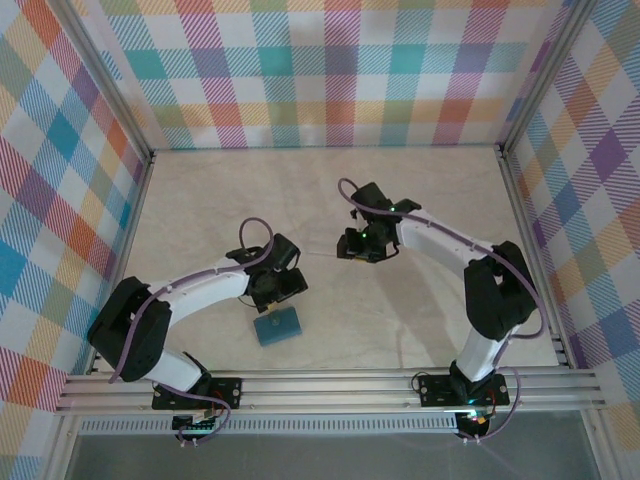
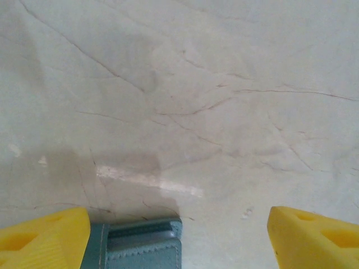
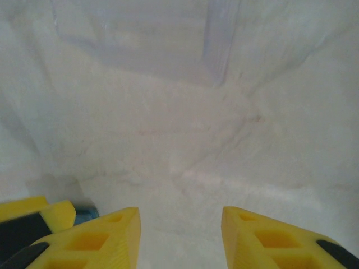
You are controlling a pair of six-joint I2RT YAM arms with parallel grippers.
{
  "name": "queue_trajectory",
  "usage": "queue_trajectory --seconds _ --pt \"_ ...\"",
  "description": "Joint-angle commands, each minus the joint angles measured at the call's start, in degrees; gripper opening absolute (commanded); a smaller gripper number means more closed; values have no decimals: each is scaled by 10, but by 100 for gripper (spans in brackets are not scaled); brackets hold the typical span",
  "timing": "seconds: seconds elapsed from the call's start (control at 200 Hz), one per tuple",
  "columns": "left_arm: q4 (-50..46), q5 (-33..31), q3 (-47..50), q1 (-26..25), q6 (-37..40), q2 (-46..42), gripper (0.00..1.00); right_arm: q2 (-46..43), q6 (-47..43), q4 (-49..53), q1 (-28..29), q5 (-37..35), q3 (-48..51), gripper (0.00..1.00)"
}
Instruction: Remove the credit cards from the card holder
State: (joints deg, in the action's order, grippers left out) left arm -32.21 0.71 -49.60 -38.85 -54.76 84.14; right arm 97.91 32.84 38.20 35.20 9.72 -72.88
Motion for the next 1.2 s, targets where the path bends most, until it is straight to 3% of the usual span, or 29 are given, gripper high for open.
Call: queue_trajectory --seconds 0.0,0.105,0.29,0.43,0.585,0.815,0.995,1.2 --pt "-107 -10 -1 25 70 -45 80 -57 52 -14 46 12 35 44" --pt "-142 5 23 61 101 -71 71 -80 85 -28 96 20 72 44" --pt "-167 -12 55 80 114 -63 52 -83 146 -83 206 67 119 45" --pt "-152 -19 70 80 110 -46 47 -50 176 -121 277 84 126 44" --pt "-148 -10 77 80 114 -31 41 9 216 -201 318 121 129 44" --pt "-125 43 111 60 96 -56 35 53 264 -256 322 95 133 40" --pt "-104 81 141 44 69 -90 35 50 319 -324 290 76 187 38" --pt "-52 121 150 7 29 -92 35 37 309 -323 257 63 199 40"
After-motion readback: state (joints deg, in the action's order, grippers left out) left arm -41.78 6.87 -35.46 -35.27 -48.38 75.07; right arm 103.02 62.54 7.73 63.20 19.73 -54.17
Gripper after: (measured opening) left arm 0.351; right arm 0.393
